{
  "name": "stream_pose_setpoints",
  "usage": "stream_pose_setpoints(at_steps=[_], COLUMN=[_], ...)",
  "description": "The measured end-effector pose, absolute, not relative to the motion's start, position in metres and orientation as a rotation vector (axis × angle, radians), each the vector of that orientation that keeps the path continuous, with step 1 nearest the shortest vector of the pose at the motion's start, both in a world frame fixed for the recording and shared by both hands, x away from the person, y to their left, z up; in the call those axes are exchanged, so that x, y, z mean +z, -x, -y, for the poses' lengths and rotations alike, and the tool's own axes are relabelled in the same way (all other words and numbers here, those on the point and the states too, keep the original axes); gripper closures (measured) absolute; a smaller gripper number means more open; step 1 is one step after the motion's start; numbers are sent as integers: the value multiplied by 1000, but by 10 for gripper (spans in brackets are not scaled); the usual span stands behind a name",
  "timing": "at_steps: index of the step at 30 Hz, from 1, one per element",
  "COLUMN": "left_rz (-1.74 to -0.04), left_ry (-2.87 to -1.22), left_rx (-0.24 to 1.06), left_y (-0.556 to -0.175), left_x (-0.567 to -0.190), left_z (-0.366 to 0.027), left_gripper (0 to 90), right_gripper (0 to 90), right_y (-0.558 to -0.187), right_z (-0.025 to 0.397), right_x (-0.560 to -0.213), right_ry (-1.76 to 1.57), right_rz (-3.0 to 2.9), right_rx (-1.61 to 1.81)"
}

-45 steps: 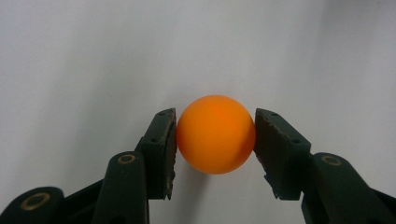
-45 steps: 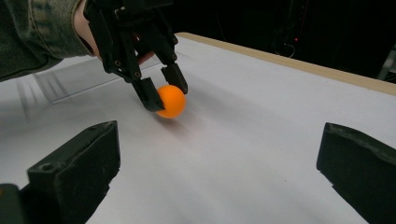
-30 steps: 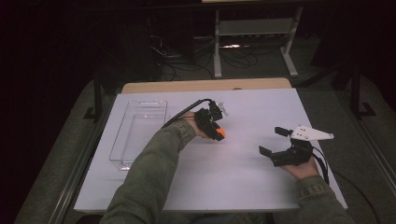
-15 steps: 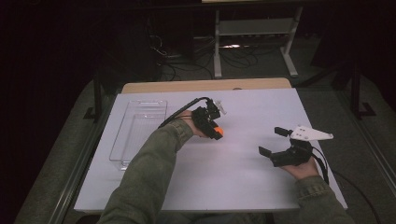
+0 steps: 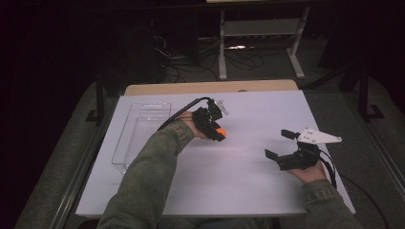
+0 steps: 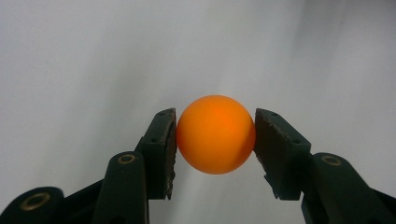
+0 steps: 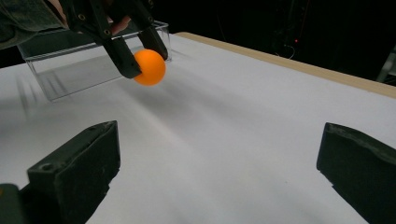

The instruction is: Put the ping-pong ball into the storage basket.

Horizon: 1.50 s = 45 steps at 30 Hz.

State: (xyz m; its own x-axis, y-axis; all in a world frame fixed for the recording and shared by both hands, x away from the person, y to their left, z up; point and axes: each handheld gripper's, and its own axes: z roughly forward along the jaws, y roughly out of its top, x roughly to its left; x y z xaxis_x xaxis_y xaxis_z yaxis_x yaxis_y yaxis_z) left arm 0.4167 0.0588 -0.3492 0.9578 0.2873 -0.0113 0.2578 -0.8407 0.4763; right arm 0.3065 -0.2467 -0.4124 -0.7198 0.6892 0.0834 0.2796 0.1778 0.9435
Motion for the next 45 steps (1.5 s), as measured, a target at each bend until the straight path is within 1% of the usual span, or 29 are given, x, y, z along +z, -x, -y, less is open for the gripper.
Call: stream_pose_setpoints(at_steps=[34,45], left_rz=[-409,-437], left_ry=[-2592,-2566], left_rx=[127,150], left_y=[-401,-399], left_x=[-322,-314], left_z=[-86,-103], left_gripper=[498,498], right_gripper=[0,0], right_y=[-306,-306], right_z=[246,246], right_x=[-413,-412], right_ry=[-915,-916], right_rz=[-2107,-2095], right_rx=[1549,1547])
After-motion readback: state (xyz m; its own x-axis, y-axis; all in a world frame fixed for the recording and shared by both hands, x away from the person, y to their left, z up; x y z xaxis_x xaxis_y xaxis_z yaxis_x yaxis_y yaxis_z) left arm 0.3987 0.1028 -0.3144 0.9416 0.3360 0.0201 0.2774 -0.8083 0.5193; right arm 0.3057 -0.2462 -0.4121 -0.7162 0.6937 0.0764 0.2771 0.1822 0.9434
